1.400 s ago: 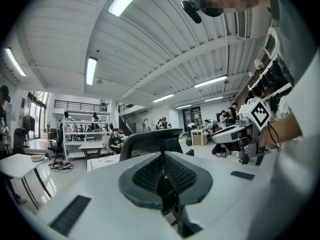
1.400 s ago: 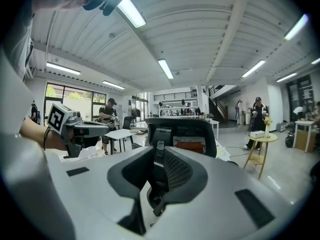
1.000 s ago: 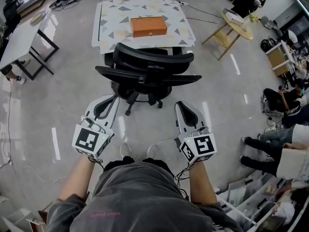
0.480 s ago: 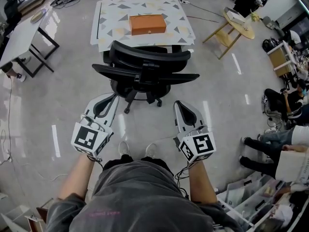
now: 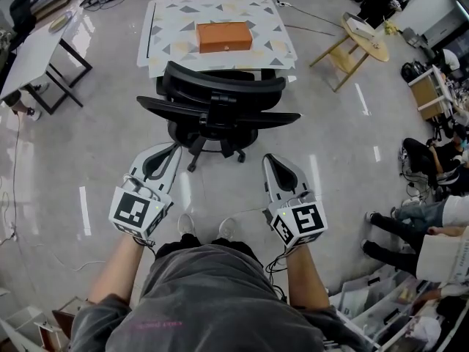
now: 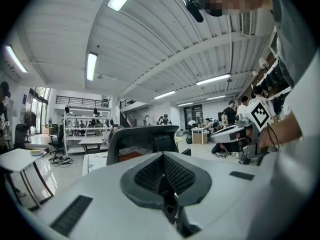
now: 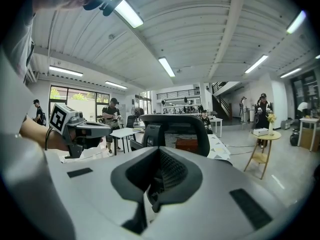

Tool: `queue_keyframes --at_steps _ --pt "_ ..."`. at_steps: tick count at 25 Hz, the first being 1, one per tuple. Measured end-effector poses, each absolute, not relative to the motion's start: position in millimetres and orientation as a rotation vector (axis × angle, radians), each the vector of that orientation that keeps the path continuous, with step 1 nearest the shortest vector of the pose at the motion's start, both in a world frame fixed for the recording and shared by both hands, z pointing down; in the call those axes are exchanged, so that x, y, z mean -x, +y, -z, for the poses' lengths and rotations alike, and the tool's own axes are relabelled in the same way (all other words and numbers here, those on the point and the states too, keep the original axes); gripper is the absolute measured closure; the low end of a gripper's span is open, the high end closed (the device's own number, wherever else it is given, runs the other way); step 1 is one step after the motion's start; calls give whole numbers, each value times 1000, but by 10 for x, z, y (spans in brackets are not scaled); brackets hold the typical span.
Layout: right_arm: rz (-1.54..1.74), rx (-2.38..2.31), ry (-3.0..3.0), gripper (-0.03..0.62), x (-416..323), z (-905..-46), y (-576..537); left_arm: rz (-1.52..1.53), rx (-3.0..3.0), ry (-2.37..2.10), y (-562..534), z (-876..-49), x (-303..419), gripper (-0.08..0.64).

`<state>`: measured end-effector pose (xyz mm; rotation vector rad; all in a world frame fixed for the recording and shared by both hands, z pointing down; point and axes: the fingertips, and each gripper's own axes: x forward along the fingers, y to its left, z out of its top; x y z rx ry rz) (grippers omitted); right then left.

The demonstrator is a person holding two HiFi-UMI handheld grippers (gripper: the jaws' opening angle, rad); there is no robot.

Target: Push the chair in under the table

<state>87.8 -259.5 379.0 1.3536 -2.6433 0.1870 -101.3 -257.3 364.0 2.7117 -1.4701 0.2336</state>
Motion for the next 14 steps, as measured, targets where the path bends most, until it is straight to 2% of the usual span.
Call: queue_keyframes --at_steps 14 --pt "-168 -1292 -2674 588 -1039 -3809 -2617 -231 -2696 -1491 -2573 -3690 781 558"
